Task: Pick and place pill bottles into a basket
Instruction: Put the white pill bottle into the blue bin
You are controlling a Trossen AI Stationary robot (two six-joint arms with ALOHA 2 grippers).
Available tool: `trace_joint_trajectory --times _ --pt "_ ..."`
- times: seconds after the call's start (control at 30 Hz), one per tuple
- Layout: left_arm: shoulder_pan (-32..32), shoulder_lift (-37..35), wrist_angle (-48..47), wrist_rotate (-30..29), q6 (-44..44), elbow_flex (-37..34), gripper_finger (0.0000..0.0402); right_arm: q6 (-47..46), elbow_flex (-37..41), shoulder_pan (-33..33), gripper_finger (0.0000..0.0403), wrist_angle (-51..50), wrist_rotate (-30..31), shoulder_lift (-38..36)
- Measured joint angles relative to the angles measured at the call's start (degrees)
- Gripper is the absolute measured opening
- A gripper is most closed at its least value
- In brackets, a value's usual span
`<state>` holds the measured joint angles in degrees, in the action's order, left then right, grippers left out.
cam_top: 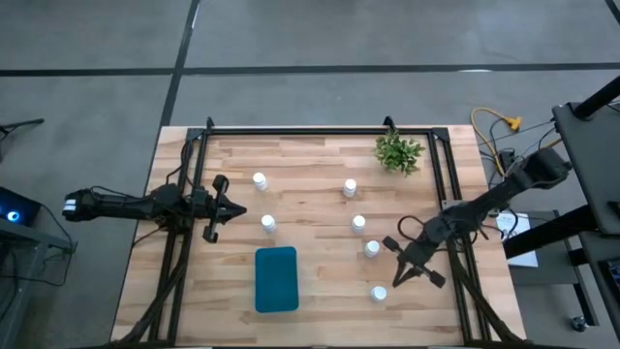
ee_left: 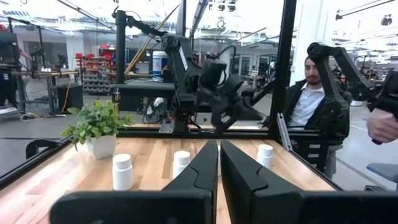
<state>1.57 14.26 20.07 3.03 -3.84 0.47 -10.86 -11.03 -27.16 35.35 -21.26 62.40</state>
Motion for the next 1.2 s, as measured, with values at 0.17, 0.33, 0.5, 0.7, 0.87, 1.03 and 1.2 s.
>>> trace_joint_trajectory --times 0.17,0.33,0.5,0.7,0.87,1.03,1.2 --pt "0.01 0.04 -0.04 0.0 0.0 0.0 0.0 -0.34 0.62 0.0 0.0009 3.87 0.44 3.03" --pt "0.0 0.13 -0.03 0.0 0.0 0.0 0.0 -0.97 0.82 0.0 0.0009 4.11 0.42 4.93" --pt "0.0 0.13 -0.04 0.0 0.0 0.0 0.0 -1.19 1.01 0.0 0.0009 4.04 0.42 6.1" --pt "0.0 0.13 -0.02 0.0 0.0 0.0 0.0 -2.17 0.77 0.02 0.0009 3.87 0.9 3.99" --pt "-0.01 0.13 -0.04 0.02 0.0 0.0 0.0 -1.66 -2.89 0.02 0.0009 -6.16 2.38 2.12" --pt "0.0 0.13 -0.02 0.02 0.0 0.0 0.0 0.56 -9.06 -0.89 0.0009 -18.64 3.47 2.17" --pt "-0.01 0.26 -0.04 0.0 0.0 0.0 0.0 0.9 -12.72 -2.89 0.0009 -25.22 6.58 0.75"
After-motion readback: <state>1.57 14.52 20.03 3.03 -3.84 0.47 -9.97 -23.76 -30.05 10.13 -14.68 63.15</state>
